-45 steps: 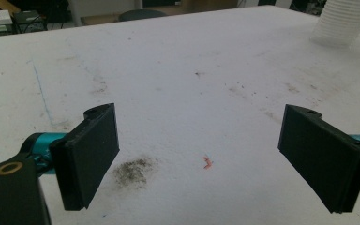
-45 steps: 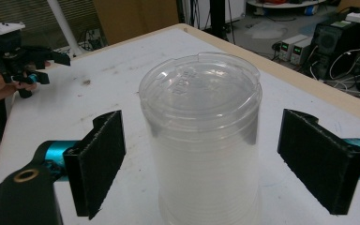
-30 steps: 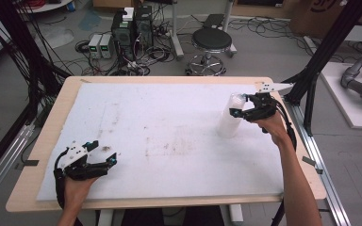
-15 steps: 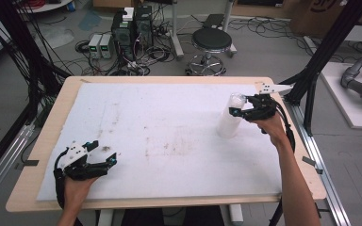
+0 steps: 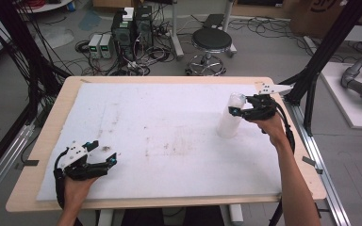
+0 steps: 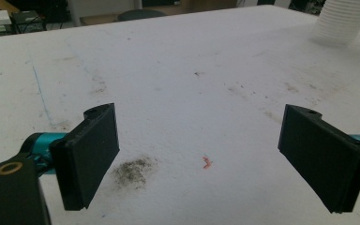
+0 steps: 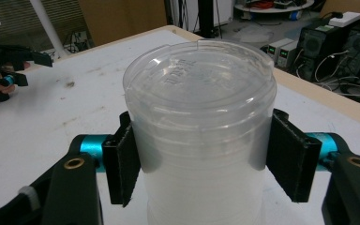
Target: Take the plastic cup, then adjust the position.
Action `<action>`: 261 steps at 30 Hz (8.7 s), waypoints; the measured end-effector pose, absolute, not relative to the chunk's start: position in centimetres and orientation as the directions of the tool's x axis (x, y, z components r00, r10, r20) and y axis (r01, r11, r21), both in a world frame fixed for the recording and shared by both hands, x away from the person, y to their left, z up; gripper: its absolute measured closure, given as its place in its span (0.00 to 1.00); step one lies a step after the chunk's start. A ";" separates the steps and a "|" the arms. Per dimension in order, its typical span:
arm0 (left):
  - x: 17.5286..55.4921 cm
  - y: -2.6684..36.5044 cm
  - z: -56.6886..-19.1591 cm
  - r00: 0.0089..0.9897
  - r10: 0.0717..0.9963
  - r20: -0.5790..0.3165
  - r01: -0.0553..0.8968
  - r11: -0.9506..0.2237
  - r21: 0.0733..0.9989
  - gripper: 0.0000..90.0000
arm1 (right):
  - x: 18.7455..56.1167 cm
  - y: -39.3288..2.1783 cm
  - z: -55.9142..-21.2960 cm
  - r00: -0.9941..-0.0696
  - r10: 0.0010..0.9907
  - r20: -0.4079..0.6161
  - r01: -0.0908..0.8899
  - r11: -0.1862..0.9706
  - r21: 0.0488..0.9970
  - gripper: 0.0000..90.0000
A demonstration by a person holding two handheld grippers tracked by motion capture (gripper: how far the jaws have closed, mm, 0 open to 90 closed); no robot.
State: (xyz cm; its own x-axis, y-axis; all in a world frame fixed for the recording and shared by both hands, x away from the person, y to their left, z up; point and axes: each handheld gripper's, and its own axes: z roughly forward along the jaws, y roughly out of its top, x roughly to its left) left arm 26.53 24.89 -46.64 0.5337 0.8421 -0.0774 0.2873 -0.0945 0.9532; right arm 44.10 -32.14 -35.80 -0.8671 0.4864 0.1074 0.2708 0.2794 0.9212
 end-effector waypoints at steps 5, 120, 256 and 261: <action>26.5 24.9 -46.6 0.534 0.842 -0.077 0.287 -0.095 0.953 0.14 | 44.0 -32.1 -35.7 -0.868 0.486 0.101 0.266 0.282 0.922 0.38; 26.4 24.2 -44.1 0.665 0.746 -0.035 0.192 -0.126 0.973 0.14 | 32.3 -17.7 -34.5 -0.978 0.174 0.113 0.161 0.287 0.944 0.41; 31.9 6.2 -36.2 0.999 0.050 -0.017 0.052 -0.912 0.407 0.35 | 30.1 -12.9 -34.1 -0.994 0.061 -0.089 -0.001 0.821 0.571 0.18; 31.9 5.9 -36.4 0.999 0.048 -0.014 0.050 -0.922 0.383 0.35 | 30.1 -12.6 -34.3 -0.995 0.048 -0.092 -0.007 0.852 0.523 0.23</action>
